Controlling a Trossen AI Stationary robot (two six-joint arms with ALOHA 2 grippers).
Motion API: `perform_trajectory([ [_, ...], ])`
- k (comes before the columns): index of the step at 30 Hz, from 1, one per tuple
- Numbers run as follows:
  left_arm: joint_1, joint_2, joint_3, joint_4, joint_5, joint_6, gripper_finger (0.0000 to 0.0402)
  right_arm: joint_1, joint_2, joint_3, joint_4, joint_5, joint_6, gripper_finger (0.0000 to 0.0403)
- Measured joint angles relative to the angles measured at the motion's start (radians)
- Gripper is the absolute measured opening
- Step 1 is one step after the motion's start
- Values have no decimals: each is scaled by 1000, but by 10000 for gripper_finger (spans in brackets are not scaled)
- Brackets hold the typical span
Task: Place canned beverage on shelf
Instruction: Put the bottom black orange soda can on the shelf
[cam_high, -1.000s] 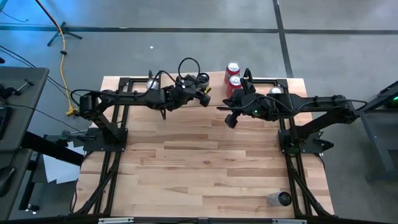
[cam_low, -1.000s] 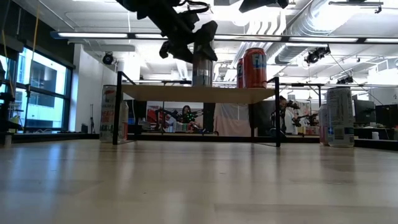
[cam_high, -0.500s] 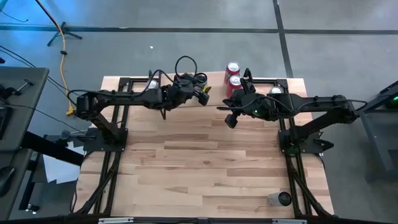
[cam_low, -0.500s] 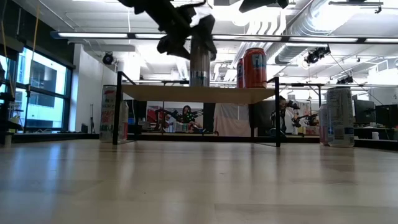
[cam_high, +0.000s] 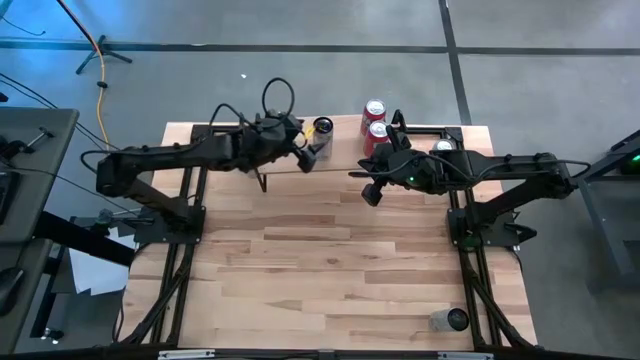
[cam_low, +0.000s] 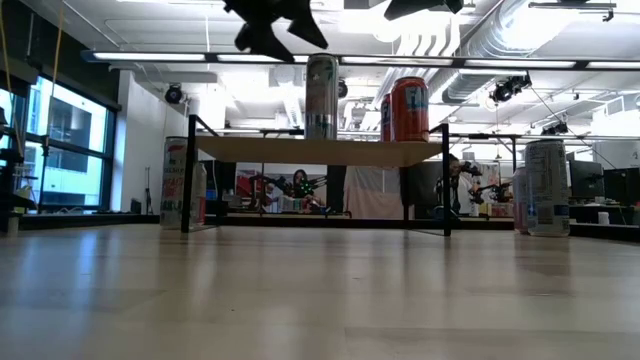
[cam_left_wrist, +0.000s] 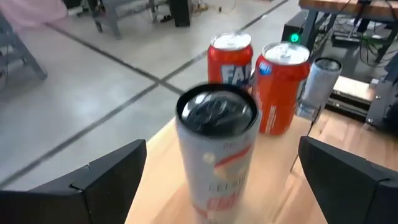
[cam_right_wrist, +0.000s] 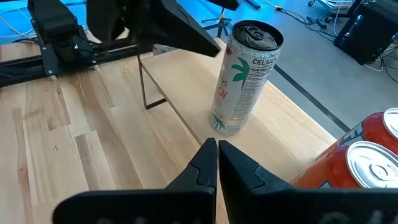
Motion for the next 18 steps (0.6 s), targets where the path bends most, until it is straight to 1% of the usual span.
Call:
perform_trajectory([
  [3, -4, -25, 0, -50, 16, -11, 383, -1, 0, 0, 0, 0, 0, 0],
  [5, -6, -50, 0, -82, 59, -2, 383, -1, 0, 0, 0, 0, 0, 0],
  [8, -1, -95, 0, -110, 224, 8, 383, -1, 0, 0, 0, 0, 0, 0],
  [10, 9, -129, -17, -100, 308, 23, 383, -1, 0, 0, 0, 0, 0, 0],
  [14, 57, -197, -129, -27, 451, 44, 383, -1, 0, 0, 0, 0, 1, 0],
  [18, 131, -235, -269, 112, 603, 43, 383, -1, 0, 0, 0, -1, 4, 0],
])
